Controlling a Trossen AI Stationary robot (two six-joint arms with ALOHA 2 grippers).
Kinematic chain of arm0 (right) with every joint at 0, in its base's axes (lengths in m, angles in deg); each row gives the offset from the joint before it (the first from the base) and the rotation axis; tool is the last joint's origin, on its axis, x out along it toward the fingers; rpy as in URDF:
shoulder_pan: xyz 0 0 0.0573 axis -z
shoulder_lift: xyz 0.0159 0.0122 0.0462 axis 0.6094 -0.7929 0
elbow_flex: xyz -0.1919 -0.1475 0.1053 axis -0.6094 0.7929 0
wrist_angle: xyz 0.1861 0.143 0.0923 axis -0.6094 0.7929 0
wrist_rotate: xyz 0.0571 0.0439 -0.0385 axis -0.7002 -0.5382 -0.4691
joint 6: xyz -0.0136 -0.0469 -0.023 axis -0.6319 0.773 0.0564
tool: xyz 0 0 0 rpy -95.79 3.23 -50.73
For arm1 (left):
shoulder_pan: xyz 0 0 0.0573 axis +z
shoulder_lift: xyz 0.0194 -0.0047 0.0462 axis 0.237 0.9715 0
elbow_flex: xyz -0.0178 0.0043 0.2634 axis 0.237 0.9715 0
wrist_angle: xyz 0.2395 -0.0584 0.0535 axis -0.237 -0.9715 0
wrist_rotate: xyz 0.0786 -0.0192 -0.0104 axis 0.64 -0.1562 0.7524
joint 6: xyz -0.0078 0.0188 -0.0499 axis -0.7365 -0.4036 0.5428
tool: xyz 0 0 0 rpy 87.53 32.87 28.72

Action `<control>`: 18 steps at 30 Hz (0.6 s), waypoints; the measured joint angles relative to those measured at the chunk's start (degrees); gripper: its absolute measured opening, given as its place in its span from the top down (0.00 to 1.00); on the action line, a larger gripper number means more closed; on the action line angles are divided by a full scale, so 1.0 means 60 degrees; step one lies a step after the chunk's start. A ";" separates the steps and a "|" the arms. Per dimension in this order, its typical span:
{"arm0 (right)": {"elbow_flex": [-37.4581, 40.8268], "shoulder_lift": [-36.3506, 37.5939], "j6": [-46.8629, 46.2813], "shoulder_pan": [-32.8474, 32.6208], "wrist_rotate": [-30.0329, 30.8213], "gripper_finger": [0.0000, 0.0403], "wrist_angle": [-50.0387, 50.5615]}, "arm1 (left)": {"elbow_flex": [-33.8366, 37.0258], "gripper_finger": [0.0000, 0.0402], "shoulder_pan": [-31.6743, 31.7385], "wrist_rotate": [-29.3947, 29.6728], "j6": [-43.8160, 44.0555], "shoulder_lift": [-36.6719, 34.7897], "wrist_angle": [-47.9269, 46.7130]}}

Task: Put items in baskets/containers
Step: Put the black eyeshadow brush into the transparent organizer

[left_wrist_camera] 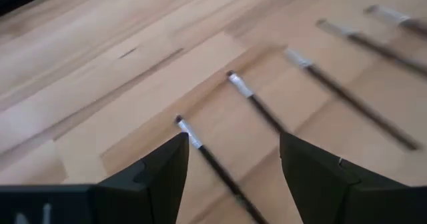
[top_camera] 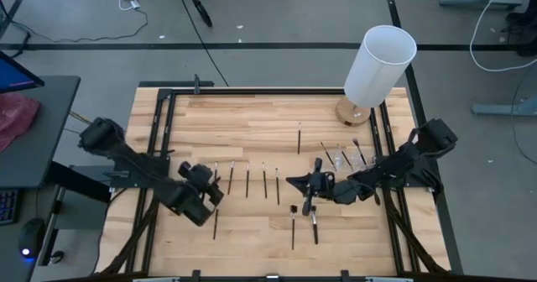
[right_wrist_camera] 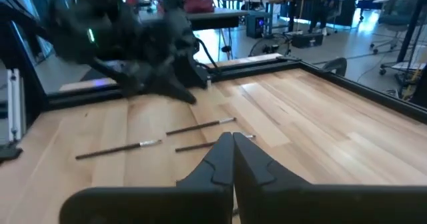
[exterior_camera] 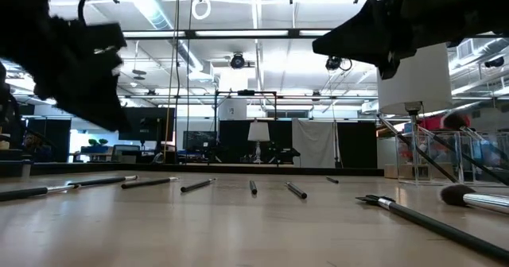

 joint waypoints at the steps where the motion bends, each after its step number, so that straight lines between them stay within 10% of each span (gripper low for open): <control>1: 0.0000 0.0000 0.0000 0.0000 -0.0066 1.00 -0.0017 | 0.0002 0.42 0.0057 -0.0024 0.0188 0.0278 -0.0029; 12: -0.0001 0.0000 -0.0026 0.0000 -0.0124 1.00 -0.0351 | 0.0032 0.42 0.0595 -0.0296 0.1501 0.2109 -0.0189; 18: -0.0004 0.0000 -0.0031 0.0000 -0.0122 1.00 -0.0479 | 0.1858 0.49 0.0436 -0.0176 0.1436 0.1737 0.2648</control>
